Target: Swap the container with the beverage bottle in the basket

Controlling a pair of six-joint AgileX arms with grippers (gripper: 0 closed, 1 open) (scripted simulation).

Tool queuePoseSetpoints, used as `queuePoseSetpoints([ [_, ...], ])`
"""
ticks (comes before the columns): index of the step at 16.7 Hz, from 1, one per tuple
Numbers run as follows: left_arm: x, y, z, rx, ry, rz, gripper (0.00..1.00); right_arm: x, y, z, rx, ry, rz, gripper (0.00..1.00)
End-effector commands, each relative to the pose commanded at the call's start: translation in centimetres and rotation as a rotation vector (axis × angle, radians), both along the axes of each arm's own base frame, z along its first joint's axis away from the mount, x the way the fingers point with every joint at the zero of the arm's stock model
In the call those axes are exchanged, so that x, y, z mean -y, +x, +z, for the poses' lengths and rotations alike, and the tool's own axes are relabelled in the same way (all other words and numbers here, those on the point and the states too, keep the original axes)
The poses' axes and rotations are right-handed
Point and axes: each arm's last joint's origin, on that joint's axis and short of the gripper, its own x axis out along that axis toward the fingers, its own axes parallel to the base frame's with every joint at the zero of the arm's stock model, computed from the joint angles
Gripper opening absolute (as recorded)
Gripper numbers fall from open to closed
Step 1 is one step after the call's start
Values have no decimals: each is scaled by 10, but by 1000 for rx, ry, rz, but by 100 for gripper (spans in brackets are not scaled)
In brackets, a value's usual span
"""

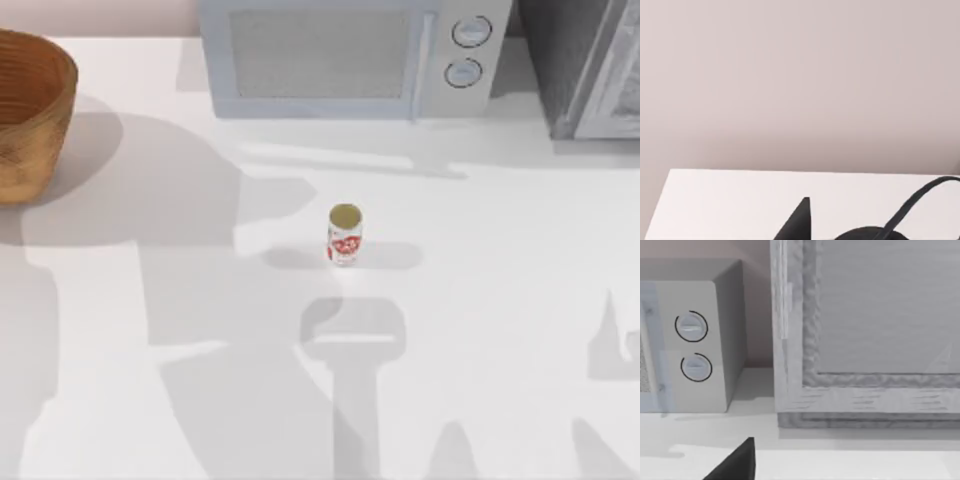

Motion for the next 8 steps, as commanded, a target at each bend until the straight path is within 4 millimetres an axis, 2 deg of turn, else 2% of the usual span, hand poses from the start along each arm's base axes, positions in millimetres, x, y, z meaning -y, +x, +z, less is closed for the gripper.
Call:
queuePoseSetpoints([
  [2,0,0,0,0,0,0,98,0,0,0,0,0,0,100],
  [8,0,0,0,0,0,0,100,0,0,0,0,0,0,100],
])
